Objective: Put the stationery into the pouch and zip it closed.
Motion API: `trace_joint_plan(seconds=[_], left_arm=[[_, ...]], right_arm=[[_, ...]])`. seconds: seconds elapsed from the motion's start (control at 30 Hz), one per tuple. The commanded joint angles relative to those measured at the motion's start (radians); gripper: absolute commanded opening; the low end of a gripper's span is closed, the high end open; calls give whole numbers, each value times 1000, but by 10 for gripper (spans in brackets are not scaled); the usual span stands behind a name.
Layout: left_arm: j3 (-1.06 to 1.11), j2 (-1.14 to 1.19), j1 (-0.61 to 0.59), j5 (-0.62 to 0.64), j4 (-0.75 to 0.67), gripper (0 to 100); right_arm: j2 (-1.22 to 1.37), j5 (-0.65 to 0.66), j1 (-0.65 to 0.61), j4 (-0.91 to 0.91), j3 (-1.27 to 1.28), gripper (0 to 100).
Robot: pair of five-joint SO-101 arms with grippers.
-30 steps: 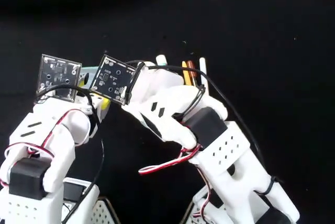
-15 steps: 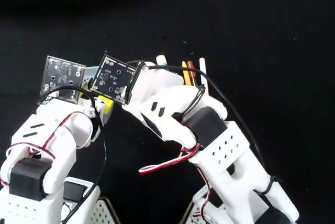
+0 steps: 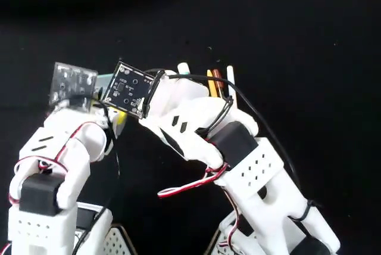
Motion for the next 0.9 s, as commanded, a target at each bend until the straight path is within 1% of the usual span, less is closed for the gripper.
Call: trace_joint_plan(seconds=[0.0, 0.13, 0.37, 0.67, 0.77, 0.87], left_arm=[[4, 0, -58, -2, -35, 187], [4, 0, -53, -2, -35, 183], [4, 0, -53, 0, -35, 27], [4, 0, -51, 5, -35, 30], [4, 0, -54, 5, -35, 30], [8, 0, -61, 5, -35, 30]], right_arm=[[-12, -5, 14, -2, -7, 12], [-12, -5, 14, -2, -7, 12], [-5, -5, 11, -3, -5, 12], [-13, -5, 23, 3, 50, 12], [-25, -5, 69, 32, 82, 12], [-91, -5, 130, 94, 105, 12]])
